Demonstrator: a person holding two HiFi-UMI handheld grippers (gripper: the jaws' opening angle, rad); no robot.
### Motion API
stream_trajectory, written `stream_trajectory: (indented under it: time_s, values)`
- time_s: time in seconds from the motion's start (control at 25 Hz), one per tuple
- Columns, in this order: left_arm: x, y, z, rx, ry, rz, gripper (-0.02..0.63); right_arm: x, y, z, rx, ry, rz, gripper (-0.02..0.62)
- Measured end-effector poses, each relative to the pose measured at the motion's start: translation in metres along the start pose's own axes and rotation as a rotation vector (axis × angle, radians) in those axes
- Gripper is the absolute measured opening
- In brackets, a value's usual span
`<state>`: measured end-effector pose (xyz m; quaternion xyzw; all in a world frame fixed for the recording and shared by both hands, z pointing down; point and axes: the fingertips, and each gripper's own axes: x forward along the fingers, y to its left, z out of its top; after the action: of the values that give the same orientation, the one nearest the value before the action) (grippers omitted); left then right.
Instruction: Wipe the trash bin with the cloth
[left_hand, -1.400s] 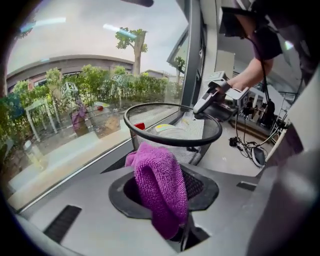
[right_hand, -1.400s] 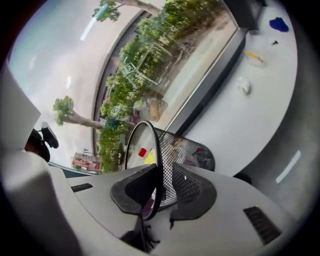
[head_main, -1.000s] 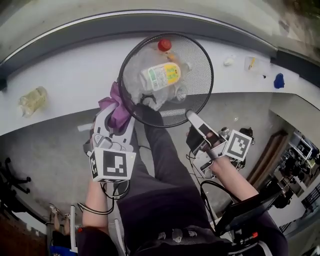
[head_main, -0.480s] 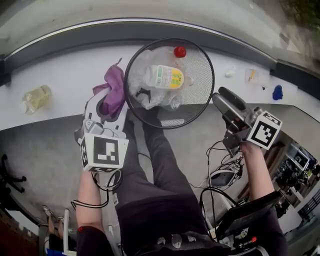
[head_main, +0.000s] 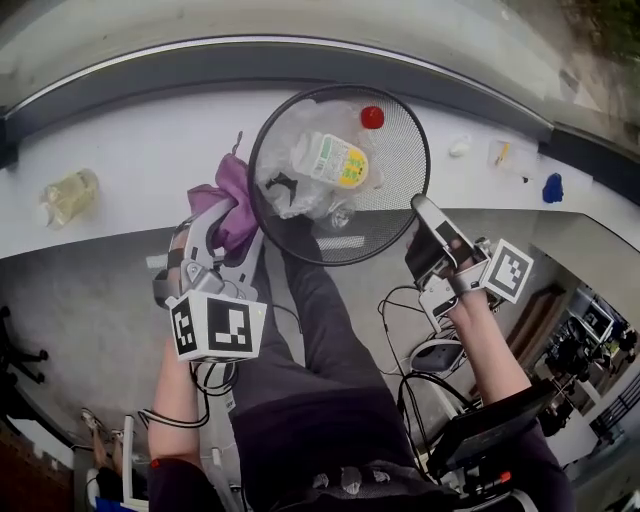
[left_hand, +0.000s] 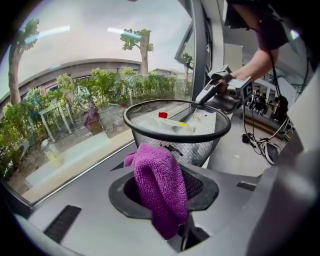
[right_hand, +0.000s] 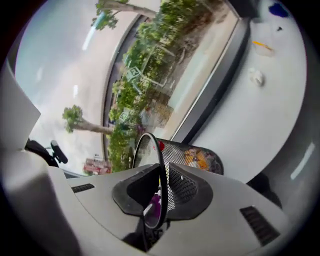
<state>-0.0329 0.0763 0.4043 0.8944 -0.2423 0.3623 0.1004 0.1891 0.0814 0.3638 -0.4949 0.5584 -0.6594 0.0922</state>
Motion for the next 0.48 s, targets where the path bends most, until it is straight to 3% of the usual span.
stream_trajectory:
  time_s: [0.12, 0.24, 0.36, 0.48]
  values:
    - [-0.009, -0.009, -0.019, -0.045, 0.018, -0.032, 0.121, -0.004, 0.004, -0.038, 0.143, -0.029, 0.044, 0.052]
    - [-0.004, -0.012, -0.037, -0.112, 0.077, -0.017, 0.123, 0.015, 0.006, -0.069, 0.23, 0.036, 0.141, 0.052]
    - [0.002, -0.028, -0.041, -0.202, 0.102, -0.002, 0.123, 0.016, 0.003, -0.09, 0.275, 0.103, 0.113, 0.052]
    - [-0.004, -0.032, -0.039, -0.27, 0.086, -0.002, 0.122, 0.007, 0.011, -0.101, 0.254, 0.116, 0.089, 0.052]
